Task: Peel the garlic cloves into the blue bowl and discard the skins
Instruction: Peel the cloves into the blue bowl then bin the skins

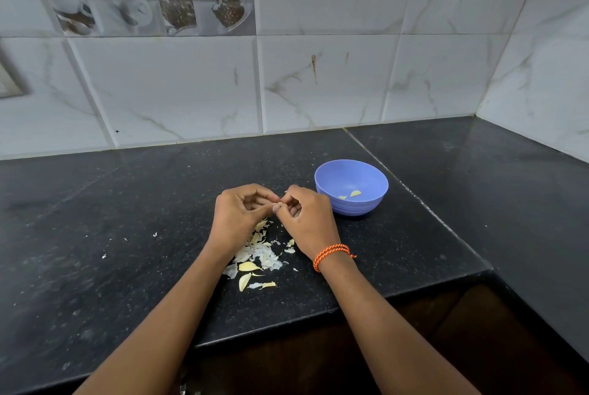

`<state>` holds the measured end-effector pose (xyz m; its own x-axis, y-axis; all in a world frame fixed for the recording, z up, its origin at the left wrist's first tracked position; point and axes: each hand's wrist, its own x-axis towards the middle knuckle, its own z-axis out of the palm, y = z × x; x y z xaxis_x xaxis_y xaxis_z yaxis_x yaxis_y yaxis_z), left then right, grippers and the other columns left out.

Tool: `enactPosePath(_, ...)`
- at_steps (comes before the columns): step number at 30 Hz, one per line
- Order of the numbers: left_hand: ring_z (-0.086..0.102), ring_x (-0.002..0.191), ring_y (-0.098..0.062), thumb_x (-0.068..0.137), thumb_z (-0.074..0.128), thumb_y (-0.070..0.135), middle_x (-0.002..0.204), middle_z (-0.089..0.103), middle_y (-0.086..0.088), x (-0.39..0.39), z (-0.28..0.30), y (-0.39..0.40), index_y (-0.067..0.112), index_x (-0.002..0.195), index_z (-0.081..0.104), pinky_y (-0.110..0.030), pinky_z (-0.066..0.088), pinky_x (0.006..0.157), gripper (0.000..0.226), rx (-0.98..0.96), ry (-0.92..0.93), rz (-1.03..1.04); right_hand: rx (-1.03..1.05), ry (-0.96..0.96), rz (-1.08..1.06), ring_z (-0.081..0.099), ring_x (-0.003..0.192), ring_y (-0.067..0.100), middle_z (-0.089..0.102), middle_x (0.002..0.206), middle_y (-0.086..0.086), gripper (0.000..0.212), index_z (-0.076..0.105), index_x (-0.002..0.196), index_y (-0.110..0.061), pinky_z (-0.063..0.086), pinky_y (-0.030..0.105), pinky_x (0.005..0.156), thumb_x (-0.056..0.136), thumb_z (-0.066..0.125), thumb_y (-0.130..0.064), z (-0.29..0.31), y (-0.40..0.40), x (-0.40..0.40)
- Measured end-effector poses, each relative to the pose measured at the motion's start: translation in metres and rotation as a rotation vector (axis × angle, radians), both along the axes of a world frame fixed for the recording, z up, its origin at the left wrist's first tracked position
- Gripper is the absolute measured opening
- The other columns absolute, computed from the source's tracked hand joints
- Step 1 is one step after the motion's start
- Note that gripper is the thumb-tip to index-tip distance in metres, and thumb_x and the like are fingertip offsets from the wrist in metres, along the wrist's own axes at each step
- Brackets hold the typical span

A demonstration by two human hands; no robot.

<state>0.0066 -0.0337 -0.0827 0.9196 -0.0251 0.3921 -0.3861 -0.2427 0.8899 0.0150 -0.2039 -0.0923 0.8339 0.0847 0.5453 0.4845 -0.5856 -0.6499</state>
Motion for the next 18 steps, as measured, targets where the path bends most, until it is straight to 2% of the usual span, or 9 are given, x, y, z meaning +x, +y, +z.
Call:
enactPosePath(8,0.08,0.086,-0.028,0.085,0.088,0.002,0.09,0.082,-0.007,-0.001,-0.0005,-0.0022,0.008,0.094,0.082,-0.047,0.067,0.087,0.013,0.008,0.001,-0.037,0.042,0.035,-0.025,0.06,0.063,0.015,0.063,0.064,-0.007,0.015,0.068,0.077,-0.014,0.051,0.028,0.054,0.087,0.079,-0.009,0.0019,-0.0035,-0.0002)
enactPosePath(13,0.081,0.088,-0.027,0.085,0.09,0.011,0.091,0.082,-0.006,0.0012,-0.0015,0.0006,0.011,0.097,0.082,-0.044,0.067,0.087,0.015,-0.04,0.011,0.017,0.119,0.028,0.012,0.066,0.067,0.014,0.069,0.072,-0.006,0.011,0.072,0.084,-0.014,0.059,0.034,0.061,0.092,0.079,-0.017,0.0029,-0.0023,-0.0017)
enactPosePath(18,0.082,0.087,-0.023,0.088,0.086,0.01,0.091,0.083,-0.003,-0.0018,-0.0001,-0.0018,0.009,0.097,0.085,-0.039,0.068,0.085,0.009,-0.031,0.02,0.007,0.107,0.048,0.011,0.069,0.07,0.01,0.072,0.074,-0.006,0.011,0.074,0.087,-0.016,0.062,0.032,0.065,0.094,0.079,-0.023,0.0028,-0.0023,-0.0016)
